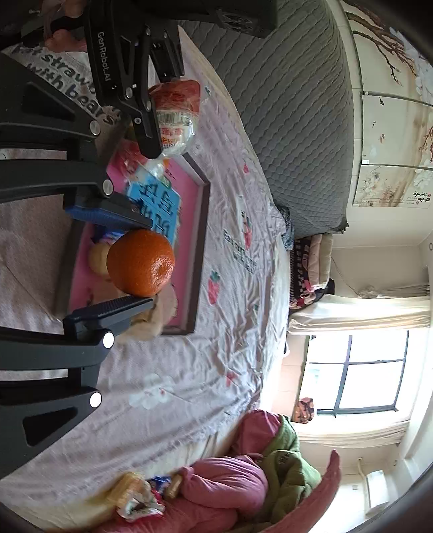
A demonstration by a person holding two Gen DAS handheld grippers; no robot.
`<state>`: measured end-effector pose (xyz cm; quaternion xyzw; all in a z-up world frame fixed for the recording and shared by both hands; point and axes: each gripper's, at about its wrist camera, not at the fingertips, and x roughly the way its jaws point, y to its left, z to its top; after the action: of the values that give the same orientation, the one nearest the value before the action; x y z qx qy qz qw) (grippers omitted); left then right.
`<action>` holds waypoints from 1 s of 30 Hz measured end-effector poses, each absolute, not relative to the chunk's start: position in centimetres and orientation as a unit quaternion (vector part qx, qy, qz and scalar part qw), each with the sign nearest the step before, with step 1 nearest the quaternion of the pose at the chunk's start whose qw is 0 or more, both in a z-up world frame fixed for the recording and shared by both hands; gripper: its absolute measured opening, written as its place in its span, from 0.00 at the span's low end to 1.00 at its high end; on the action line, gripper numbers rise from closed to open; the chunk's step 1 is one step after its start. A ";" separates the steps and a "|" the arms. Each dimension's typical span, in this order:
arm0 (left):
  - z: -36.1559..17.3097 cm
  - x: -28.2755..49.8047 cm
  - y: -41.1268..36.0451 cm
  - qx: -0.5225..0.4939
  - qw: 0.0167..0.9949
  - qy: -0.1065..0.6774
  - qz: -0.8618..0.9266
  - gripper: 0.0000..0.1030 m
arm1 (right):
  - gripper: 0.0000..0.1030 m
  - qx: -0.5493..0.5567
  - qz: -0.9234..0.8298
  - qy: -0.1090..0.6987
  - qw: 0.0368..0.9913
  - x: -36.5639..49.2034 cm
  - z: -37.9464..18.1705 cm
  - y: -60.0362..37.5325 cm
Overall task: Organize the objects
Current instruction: 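Lift and carry the egg over the box with the left tool while the right tool carries the orange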
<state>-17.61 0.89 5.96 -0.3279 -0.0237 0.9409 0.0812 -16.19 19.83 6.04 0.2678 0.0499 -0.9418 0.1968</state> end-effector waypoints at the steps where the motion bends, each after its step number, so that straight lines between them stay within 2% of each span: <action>1: 6.1 -18.0 1.1 -0.326 0.081 -0.024 0.941 0.55 | 0.39 0.266 -0.942 0.053 0.196 -16.4 6.2 19.8; 15: 5.3 -21.8 2.7 -0.337 0.064 -0.013 0.939 0.55 | 0.39 0.263 -0.943 0.073 0.192 -18.3 6.2 20.2; 30: 1.1 -22.0 3.7 -0.361 0.067 0.014 0.930 0.55 | 0.39 0.373 -0.910 0.043 0.179 -20.9 0.5 20.8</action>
<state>-22.00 3.69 1.06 -0.3608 0.0137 0.9302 0.0666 -20.86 20.75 0.51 0.3727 0.0430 -0.9096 0.1786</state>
